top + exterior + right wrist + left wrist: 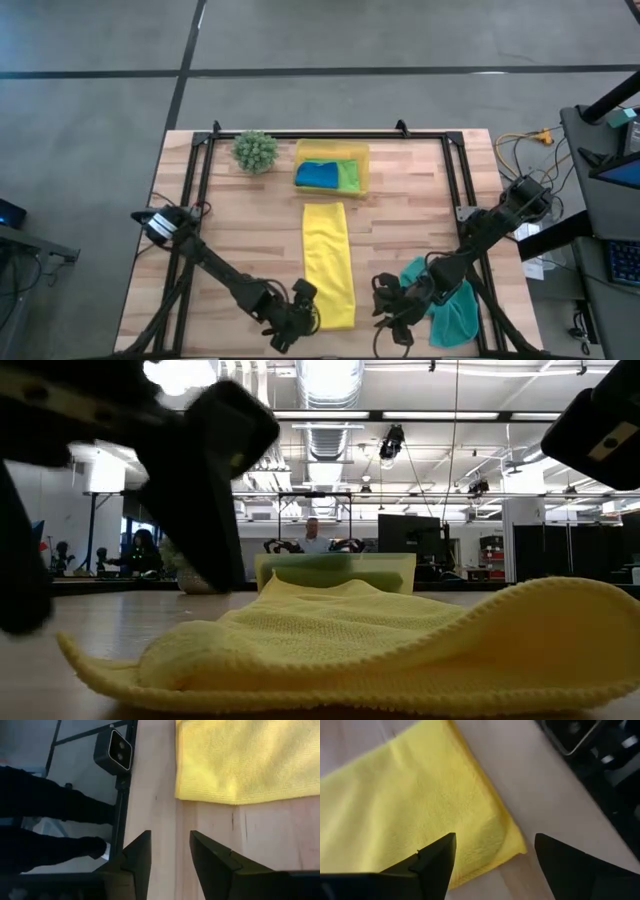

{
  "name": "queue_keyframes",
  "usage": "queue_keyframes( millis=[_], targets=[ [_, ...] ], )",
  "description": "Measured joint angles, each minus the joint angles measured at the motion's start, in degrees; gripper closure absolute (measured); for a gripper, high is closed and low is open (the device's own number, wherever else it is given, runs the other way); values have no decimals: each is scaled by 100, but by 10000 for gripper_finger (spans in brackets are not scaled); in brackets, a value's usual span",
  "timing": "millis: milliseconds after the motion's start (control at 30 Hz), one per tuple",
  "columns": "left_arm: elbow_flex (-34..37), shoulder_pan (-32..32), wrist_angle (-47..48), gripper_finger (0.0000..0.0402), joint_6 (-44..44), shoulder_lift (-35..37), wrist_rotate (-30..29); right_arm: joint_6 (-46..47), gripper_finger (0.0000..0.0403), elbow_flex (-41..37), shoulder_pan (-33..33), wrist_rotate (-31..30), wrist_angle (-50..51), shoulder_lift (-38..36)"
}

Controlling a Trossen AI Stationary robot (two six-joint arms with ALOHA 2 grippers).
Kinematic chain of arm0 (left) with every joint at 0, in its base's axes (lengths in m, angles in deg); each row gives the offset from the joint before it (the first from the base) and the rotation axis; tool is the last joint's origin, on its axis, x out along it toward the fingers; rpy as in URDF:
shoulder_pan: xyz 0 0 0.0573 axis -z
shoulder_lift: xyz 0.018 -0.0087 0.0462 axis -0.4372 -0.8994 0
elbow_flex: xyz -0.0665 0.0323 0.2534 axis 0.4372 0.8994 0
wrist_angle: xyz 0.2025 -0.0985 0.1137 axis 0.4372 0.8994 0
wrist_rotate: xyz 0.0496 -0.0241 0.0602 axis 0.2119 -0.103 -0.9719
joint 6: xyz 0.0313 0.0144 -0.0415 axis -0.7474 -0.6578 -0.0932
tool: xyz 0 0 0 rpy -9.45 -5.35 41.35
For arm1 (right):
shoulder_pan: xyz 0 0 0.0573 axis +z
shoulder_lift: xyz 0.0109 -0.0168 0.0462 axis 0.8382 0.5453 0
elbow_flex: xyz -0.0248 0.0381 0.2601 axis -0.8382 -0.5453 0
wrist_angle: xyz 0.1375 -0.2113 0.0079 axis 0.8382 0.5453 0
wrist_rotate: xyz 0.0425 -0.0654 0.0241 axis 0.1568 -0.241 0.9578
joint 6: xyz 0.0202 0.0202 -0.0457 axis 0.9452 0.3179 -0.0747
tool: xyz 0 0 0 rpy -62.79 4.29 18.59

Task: Fold microfiber towels
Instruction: Fold the yellow towel

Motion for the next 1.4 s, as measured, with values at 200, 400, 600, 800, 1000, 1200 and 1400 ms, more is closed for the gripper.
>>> queue_keyframes(
  millis=[200, 400, 600, 800, 1000, 1200, 1400],
  targets=[
    [11, -139, 12, 143, 9, -183, 668, 83, 282, 2, 17, 0, 23, 0],
    [37, -142, 19, 147, 11, -209, 565, 108, 288, 2, 22, -19, 59, 0],
    [55, -83, 158, 202, 17, -268, -89, -149, 292, 2, 20, -280, 79, 9],
    [-81, 71, 207, 304, -24, -428, -252, -234, 292, -1, 17, -347, 78, 13],
    [-92, 217, 56, 393, -28, -393, -589, -575, 296, -28, 52, -638, 2, 13],
    [-89, 221, 36, 395, 28, -386, -644, -2151, 281, -194, 59, -590, -1299, 278],
    [-87, 165, 13, 400, 478, -382, -620, -3437, 226, -21, 70, -434, -1489, 941]
  ],
)
